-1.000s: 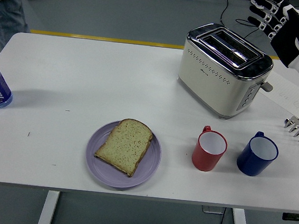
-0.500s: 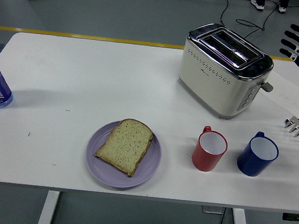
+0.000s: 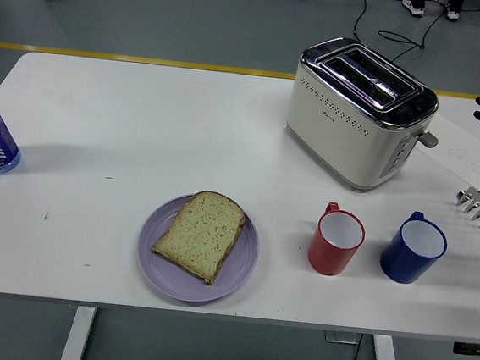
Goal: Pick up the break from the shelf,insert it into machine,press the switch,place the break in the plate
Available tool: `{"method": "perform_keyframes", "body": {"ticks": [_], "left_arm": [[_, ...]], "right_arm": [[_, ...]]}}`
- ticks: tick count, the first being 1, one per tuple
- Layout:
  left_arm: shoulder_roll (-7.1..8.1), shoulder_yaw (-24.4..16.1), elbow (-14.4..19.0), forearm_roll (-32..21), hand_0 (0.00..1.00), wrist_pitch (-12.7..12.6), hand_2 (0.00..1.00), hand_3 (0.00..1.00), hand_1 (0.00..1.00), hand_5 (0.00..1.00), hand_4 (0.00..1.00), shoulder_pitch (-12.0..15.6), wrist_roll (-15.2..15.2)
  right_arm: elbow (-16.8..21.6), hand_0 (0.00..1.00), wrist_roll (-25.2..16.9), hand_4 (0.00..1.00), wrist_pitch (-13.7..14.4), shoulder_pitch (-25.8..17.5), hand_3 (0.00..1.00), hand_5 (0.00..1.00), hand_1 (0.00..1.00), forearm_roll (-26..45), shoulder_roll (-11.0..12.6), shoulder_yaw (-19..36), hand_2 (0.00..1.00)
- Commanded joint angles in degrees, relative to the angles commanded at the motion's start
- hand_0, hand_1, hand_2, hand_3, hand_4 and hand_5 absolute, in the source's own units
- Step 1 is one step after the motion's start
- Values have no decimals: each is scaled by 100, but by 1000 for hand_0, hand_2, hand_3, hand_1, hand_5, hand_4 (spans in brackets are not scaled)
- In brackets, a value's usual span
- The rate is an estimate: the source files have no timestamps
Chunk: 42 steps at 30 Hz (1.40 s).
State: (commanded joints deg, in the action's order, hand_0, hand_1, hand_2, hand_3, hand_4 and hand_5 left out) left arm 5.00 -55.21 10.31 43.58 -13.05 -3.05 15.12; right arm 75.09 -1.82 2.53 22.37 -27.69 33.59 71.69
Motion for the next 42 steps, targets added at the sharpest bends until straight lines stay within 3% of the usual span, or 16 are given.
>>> {"method": "perform_keyframes", "body": {"ticks": [42], "left_arm": [[-43, -69, 0, 32, 648, -1, 526, 571, 522, 843, 389, -72, 7]], "right_arm": [[1, 907, 44, 501, 1, -81, 794, 640, 846, 49, 9, 235, 833]]}}
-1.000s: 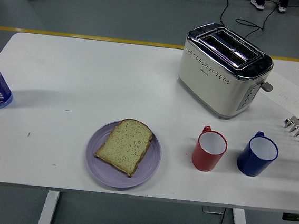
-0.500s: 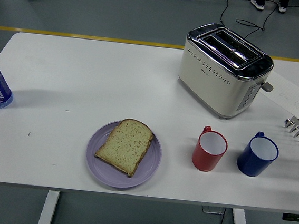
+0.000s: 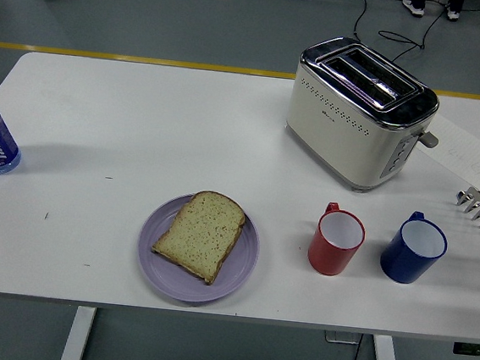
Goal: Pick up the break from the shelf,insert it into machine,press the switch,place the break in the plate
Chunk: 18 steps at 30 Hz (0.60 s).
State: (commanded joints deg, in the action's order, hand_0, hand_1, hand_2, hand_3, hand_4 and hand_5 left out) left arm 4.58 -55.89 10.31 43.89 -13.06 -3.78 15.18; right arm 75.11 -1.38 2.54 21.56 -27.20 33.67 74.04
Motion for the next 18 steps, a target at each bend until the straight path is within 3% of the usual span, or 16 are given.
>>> {"method": "perform_keyframes", "body": {"ticks": [18], "left_arm": [[-9, -51, 0, 88, 647, 3, 527, 569, 522, 844, 388, 93, 31]], "right_arm": [[-20, 907, -9, 501, 22, -76, 791, 637, 846, 11, -5, -14, 832]]}}
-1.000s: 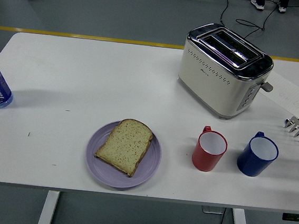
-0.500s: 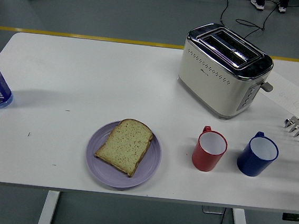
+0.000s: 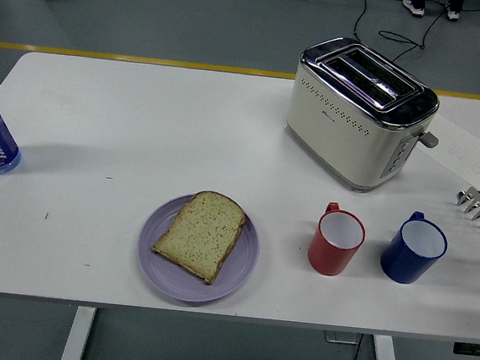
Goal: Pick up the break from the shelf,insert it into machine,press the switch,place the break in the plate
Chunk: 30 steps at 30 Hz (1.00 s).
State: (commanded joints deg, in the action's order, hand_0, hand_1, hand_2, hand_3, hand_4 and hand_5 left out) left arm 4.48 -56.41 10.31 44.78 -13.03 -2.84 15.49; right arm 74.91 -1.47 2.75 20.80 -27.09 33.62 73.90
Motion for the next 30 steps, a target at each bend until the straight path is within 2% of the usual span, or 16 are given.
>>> {"method": "perform_keyframes", "body": {"ticks": [30], "left_arm": [[6, 17, 0, -5, 646, 16, 528, 568, 522, 839, 384, -28, -5]], "right_arm": [[-64, 906, -9, 502, 46, 6, 786, 624, 845, 22, -5, 84, 831]]}}
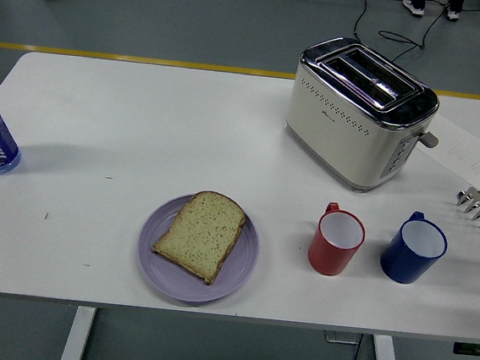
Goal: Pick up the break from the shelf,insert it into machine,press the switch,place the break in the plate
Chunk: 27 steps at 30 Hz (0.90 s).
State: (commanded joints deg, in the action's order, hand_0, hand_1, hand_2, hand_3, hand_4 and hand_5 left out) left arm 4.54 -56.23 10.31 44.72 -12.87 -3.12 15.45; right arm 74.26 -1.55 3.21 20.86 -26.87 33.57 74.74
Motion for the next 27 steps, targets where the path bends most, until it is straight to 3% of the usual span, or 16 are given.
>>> {"method": "perform_keyframes", "body": {"ticks": [27], "left_arm": [[7, 15, 0, -31, 646, 6, 528, 569, 523, 840, 386, -32, -12]], "right_arm": [[-48, 904, -9, 501, 39, 21, 783, 612, 846, 11, -13, 31, 828]]}}
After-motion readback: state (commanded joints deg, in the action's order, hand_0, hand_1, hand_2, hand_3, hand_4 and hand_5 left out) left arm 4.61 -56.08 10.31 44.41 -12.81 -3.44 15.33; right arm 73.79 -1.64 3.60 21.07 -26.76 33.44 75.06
